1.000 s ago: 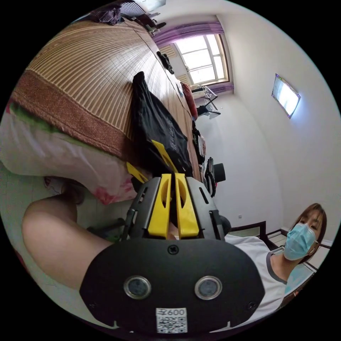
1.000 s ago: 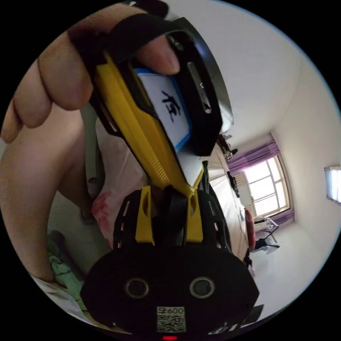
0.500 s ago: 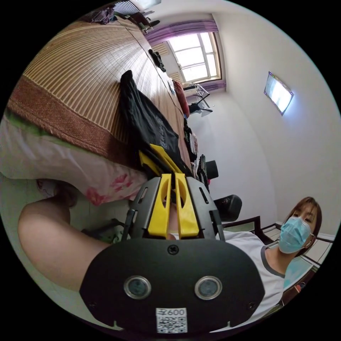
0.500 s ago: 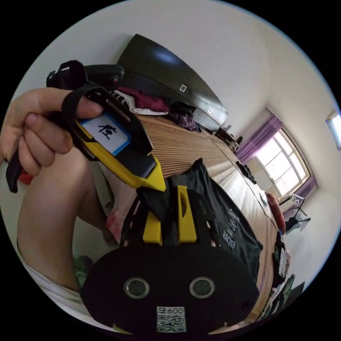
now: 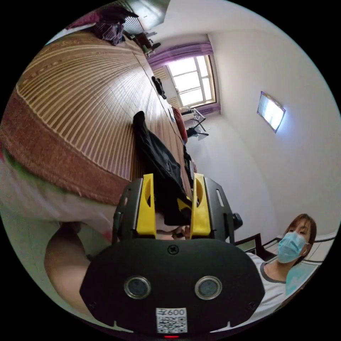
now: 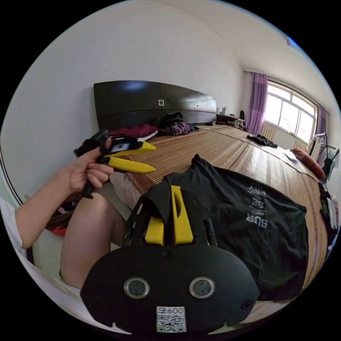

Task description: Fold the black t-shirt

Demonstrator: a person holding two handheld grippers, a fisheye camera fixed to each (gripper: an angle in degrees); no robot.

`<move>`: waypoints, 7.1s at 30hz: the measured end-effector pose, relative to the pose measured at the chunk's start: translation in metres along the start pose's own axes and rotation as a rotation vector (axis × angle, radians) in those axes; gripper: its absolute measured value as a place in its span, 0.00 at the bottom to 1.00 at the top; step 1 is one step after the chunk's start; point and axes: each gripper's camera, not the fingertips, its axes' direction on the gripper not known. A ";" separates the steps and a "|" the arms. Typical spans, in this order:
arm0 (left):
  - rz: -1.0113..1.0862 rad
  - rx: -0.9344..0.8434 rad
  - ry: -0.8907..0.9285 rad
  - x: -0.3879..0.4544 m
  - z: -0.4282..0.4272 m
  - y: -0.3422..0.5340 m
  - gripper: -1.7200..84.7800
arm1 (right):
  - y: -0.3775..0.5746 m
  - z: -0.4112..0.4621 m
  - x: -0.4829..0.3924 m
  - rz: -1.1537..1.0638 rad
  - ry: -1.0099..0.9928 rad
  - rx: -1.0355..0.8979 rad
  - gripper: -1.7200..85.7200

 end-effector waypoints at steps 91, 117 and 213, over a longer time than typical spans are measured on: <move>0.005 -0.394 -0.517 -0.718 0.747 -0.412 0.07 | -0.531 -0.579 -0.565 0.973 0.095 0.227 0.01; 0.805 -0.540 -0.666 -0.660 0.514 -0.330 0.14 | -0.713 -0.467 -0.722 0.592 0.267 0.099 0.12; 0.517 -0.583 -0.384 -0.132 0.031 -0.252 0.02 | -0.746 -0.064 -0.436 0.126 -0.163 -0.273 0.01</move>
